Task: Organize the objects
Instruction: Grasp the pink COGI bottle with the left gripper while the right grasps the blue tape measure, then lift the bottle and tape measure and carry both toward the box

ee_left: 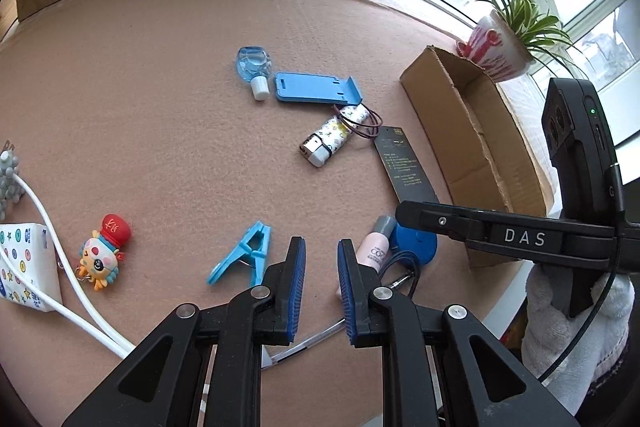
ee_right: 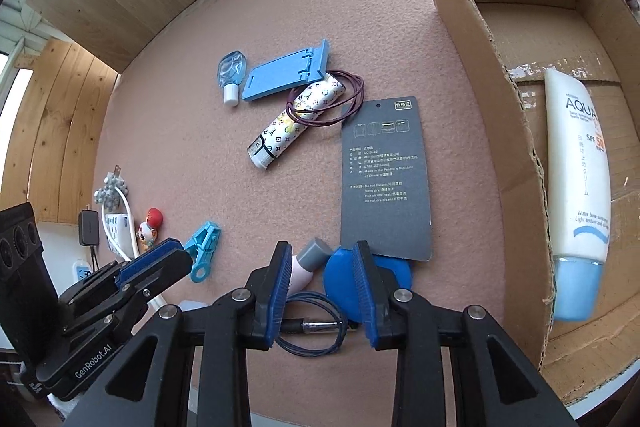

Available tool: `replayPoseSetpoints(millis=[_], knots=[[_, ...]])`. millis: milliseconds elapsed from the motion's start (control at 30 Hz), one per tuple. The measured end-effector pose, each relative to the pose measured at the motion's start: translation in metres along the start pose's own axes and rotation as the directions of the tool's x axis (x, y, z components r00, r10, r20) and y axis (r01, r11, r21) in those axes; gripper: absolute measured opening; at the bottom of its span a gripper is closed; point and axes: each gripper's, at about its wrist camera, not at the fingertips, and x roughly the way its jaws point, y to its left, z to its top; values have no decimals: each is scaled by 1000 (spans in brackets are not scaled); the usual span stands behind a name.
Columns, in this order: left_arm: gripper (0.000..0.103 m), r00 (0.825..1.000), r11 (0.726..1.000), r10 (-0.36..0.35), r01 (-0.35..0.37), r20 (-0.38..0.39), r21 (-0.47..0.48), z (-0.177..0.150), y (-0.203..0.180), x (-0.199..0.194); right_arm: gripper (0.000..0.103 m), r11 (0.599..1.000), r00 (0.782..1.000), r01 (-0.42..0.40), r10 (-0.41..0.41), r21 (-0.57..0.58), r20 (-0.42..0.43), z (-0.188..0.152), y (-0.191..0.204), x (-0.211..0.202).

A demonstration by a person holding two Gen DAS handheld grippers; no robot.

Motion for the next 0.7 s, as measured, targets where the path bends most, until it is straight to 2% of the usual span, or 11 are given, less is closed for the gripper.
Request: replayPoseSetpoints(millis=[167,333,533,700], knots=[[18,999,998,-6,9,-45,64,0,-25,24,28,998,998,58,-59,33,19,9,-10,1],[18,999,995,29,-25,-44,100,1,-33,37,29,996,997,67,-68,54,20,5,-15,0],[18,997,994,-8,16,-74,111,1,-39,44,29,995,996,82,-84,57,38,4,-15,0],[18,996,991,4,8,-90,130,-1,-47,48,29,995,996,79,-81,68,32,4,-18,1]])
